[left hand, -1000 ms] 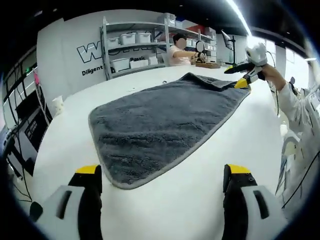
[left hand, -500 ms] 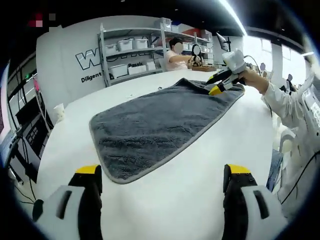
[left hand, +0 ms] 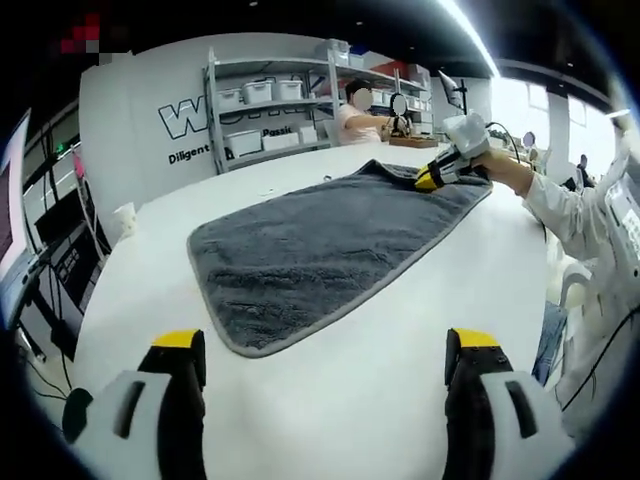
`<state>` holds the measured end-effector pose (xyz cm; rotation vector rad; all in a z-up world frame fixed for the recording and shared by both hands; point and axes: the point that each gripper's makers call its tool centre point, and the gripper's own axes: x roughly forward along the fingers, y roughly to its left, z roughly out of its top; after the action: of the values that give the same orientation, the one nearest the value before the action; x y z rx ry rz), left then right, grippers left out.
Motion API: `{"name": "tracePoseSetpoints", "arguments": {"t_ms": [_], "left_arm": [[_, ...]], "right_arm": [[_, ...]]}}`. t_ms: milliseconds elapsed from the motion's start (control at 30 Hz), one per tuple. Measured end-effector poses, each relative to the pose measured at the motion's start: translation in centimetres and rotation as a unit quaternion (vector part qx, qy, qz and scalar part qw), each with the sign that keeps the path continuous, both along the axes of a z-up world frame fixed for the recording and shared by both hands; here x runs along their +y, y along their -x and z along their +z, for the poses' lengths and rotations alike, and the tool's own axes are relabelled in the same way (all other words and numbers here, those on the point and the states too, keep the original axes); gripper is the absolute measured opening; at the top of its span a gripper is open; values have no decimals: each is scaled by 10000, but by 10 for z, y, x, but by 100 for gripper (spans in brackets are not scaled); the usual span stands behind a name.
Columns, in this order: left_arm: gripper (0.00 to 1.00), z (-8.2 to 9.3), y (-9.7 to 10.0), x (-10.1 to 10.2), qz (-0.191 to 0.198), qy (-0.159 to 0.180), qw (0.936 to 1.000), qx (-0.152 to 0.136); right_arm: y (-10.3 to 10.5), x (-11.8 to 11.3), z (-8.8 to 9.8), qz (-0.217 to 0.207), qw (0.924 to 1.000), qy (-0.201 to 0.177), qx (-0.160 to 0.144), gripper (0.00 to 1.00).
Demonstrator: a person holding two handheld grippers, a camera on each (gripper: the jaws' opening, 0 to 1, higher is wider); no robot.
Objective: Open the folded towel by lifting each exposed corner and separating the folded layers until the towel lies flat within the target outline without major curled edges
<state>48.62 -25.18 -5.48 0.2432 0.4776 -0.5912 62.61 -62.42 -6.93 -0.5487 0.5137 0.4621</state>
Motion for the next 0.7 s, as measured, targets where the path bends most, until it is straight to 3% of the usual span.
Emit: {"name": "tracePoseSetpoints", "arguments": {"t_ms": [267, 700], "left_arm": [[97, 1, -1, -1, 14, 16, 10000, -5], [96, -3, -1, -2, 29, 21, 10000, 75]], "right_arm": [[1, -6, 18, 76, 9996, -117, -263, 0], [-13, -76, 83, -452, 9950, 131, -882, 0]]}}
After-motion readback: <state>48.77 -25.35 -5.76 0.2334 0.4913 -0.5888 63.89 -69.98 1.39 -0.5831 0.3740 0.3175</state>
